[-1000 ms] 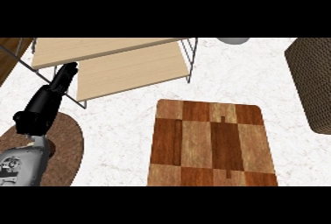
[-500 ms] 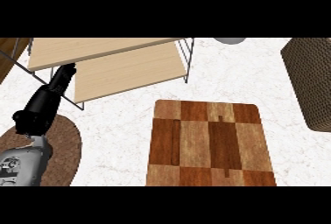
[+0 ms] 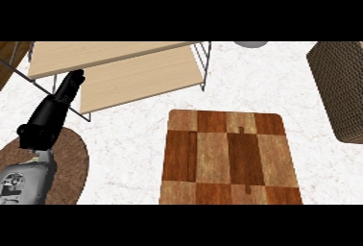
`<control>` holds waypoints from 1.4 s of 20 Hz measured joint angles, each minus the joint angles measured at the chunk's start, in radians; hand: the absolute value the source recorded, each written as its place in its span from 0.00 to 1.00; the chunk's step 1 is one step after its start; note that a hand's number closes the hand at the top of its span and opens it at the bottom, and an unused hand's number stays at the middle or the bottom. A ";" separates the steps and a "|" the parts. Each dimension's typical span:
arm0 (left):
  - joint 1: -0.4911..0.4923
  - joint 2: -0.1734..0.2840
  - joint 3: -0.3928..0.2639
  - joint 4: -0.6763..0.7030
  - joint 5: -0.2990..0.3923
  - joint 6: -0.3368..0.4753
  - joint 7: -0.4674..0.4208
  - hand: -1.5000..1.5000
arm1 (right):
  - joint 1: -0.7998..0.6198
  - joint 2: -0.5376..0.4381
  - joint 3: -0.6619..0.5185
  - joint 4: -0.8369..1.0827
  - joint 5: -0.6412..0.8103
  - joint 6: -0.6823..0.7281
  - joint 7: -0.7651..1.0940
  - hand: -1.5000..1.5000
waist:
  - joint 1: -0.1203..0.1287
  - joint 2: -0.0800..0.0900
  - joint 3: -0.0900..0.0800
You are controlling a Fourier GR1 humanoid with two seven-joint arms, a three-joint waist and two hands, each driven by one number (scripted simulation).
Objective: Pick the lemon from the cutting board and place it in the basket
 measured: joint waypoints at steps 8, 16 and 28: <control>0.003 0.001 0.012 0.001 0.002 0.002 -0.007 0.50 | 0.018 0.000 0.114 0.018 0.131 -0.070 -0.078 0.00 | -0.002 0.000 0.000; -0.002 0.014 0.026 0.016 0.009 -0.011 -0.017 0.50 | -0.028 0.014 0.102 0.105 0.132 0.006 -0.124 0.00 | -0.005 -0.001 0.000; 0.008 0.013 0.026 0.001 0.010 -0.016 -0.016 0.50 | -0.115 -0.055 -0.222 0.262 -0.128 -0.136 0.067 0.00 | 0.000 0.004 0.002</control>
